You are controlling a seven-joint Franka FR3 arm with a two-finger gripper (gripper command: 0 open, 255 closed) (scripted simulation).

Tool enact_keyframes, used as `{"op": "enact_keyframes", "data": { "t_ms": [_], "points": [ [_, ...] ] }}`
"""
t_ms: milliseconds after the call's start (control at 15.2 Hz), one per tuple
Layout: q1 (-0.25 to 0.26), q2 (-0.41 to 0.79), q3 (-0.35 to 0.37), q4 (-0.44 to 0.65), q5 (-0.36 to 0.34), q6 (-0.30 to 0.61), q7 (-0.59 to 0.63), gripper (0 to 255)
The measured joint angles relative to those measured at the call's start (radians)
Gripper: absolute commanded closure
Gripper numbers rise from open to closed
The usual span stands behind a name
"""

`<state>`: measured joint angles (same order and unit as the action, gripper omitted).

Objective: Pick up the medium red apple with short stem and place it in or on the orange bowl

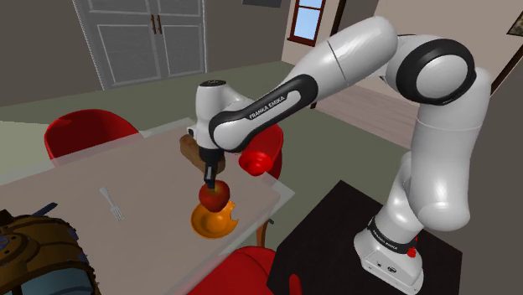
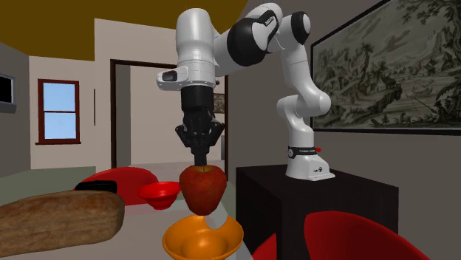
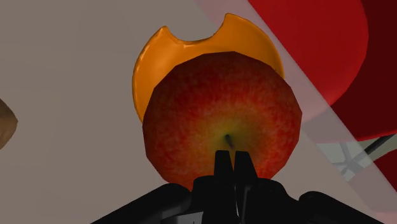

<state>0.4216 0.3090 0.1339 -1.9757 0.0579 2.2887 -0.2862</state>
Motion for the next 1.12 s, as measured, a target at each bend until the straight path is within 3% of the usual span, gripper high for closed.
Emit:
{"op": "enact_keyframes", "data": {
  "t_ms": [792,858,1122],
  "points": [
    [0.004,0.061,-0.002,-0.02,-0.005,0.081,-0.001,255],
    [0.004,0.061,-0.002,-0.02,-0.005,0.081,-0.001,0],
    [0.004,0.061,-0.002,-0.02,-0.005,0.082,-0.001,0]
  ]
}}
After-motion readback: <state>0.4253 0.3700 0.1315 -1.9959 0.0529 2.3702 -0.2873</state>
